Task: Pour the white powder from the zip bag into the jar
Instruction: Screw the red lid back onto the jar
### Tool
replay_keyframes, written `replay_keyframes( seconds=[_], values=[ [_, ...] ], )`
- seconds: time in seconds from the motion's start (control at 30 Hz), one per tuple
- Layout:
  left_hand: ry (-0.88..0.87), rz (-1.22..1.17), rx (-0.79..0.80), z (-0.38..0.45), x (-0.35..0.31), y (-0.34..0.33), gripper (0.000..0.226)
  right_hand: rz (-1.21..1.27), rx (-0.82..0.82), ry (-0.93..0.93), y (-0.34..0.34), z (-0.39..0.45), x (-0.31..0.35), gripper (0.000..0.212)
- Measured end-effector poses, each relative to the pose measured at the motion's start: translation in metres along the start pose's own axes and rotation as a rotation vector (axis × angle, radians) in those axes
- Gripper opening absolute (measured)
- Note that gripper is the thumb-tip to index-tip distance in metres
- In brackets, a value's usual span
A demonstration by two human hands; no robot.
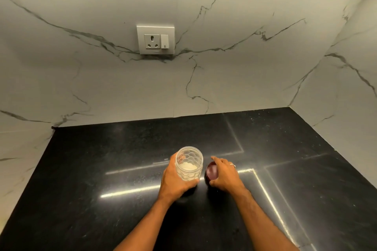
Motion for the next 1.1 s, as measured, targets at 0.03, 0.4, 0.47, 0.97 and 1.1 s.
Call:
replay_keyframes(
  seconds=[0.03, 0.4, 0.47, 0.97, 1.1],
  values=[
    [-0.012, 0.000, -0.002, 0.002, -0.005, 0.003, 0.084, 0.038, 0.003, 0.020, 0.008, 0.000, 0.005, 0.102],
    [-0.140, 0.045, 0.006, 0.019, -0.036, 0.054, 0.094, 0.067, 0.014, 0.545, 0.126, -0.035, 0.103, 0.121],
    [-0.159, 0.030, 0.026, 0.019, -0.041, 0.058, 0.095, 0.080, 0.024, 0.606, 0.134, -0.039, 0.119, 0.122],
    [-0.169, 0.074, 0.113, -0.002, -0.060, 0.082, 0.096, -0.266, 0.123, 0.759, 0.139, -0.050, 0.179, 0.095],
    [-0.146, 0.056, 0.126, -0.007, -0.059, 0.085, 0.096, -0.310, 0.157, 0.752, 0.138, -0.053, 0.185, 0.095]
  ],
)
Point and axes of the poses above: each hand's wrist, its own z-axis towards the middle knuckle, its own y-axis out of the back of the hand, x = y × z, the point moved 3 cm from there along z, towards the middle knuckle
